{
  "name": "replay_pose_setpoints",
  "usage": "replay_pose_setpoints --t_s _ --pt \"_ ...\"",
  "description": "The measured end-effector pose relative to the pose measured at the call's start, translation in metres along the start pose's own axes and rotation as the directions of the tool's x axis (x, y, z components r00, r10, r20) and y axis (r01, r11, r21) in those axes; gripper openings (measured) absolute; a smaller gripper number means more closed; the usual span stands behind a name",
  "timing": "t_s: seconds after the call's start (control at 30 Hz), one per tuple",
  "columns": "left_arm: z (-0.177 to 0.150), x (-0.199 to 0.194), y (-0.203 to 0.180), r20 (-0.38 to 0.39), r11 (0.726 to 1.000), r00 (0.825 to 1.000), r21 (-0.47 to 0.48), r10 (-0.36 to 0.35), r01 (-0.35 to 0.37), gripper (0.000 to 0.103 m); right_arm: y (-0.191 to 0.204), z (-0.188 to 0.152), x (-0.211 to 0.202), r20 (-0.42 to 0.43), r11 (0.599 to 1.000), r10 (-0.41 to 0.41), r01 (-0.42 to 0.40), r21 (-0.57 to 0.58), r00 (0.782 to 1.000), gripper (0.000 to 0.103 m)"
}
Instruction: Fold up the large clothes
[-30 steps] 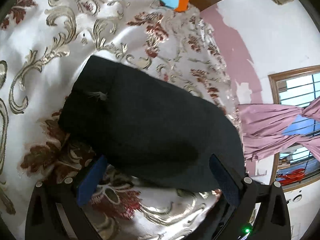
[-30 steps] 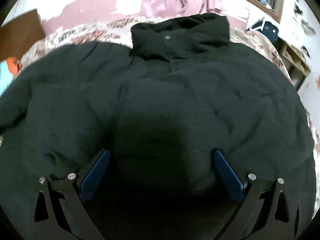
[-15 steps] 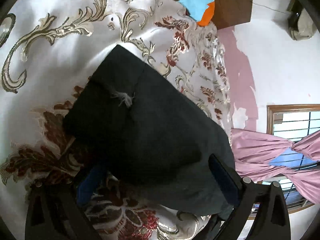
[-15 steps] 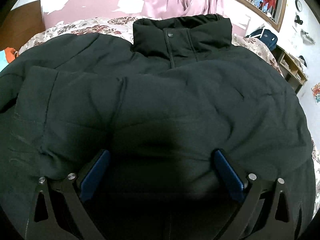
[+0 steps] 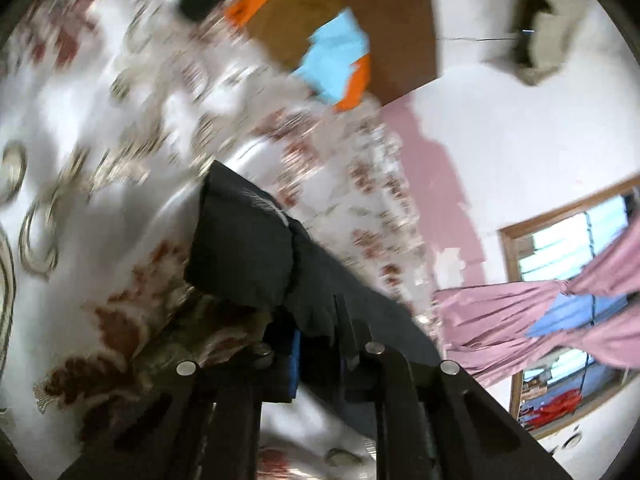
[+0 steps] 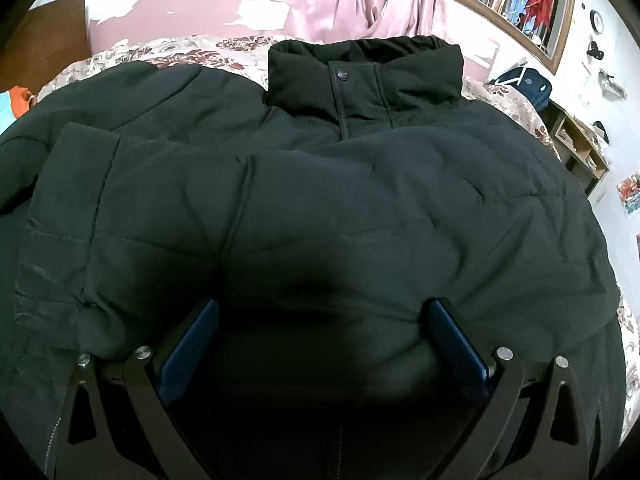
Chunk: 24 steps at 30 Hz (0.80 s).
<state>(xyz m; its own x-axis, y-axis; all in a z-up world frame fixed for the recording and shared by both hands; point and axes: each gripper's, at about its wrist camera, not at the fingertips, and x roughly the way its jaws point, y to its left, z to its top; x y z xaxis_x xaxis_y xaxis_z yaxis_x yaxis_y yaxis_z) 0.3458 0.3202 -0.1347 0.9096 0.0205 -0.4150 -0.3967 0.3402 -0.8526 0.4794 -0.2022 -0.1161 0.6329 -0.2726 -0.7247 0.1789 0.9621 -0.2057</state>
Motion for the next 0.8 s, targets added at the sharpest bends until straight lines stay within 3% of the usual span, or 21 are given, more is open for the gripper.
replay_pose_setpoints --t_s 0.1,0.2,0.33,0.43,0.6,0.8 --pt "0.002 -0.019 -0.038 0.064 0.987 0.996 0.147 -0.07 0.06 0.012 -0.004 0.001 -0.003 0.008 1.0 0.024 -0.024 0.014 1.0 0.102" --pt "0.004 -0.032 -0.078 0.073 0.956 0.992 0.282 -0.1 0.076 0.012 -0.018 0.004 -0.024 0.079 0.988 0.132 -0.138 0.069 0.988 0.102" --pt "0.007 -0.047 -0.149 0.069 0.886 0.989 0.456 -0.129 0.084 0.012 -0.038 0.006 -0.048 0.121 0.967 0.222 -0.234 0.099 0.968 0.102" --pt "-0.007 -0.063 -0.199 0.073 0.825 0.984 0.557 -0.164 0.096 0.012 -0.063 0.002 -0.072 0.165 0.935 0.313 -0.333 0.119 0.935 0.102" --pt "-0.049 -0.076 -0.261 0.044 0.745 0.975 0.653 -0.218 0.137 0.012 -0.112 -0.022 -0.116 0.322 0.937 0.306 -0.343 0.065 0.896 0.102" --pt "-0.133 -0.079 -0.329 -0.044 0.646 0.969 0.738 -0.242 0.195 0.012 -0.169 -0.044 -0.142 0.449 0.938 0.289 -0.344 0.045 0.846 0.102"
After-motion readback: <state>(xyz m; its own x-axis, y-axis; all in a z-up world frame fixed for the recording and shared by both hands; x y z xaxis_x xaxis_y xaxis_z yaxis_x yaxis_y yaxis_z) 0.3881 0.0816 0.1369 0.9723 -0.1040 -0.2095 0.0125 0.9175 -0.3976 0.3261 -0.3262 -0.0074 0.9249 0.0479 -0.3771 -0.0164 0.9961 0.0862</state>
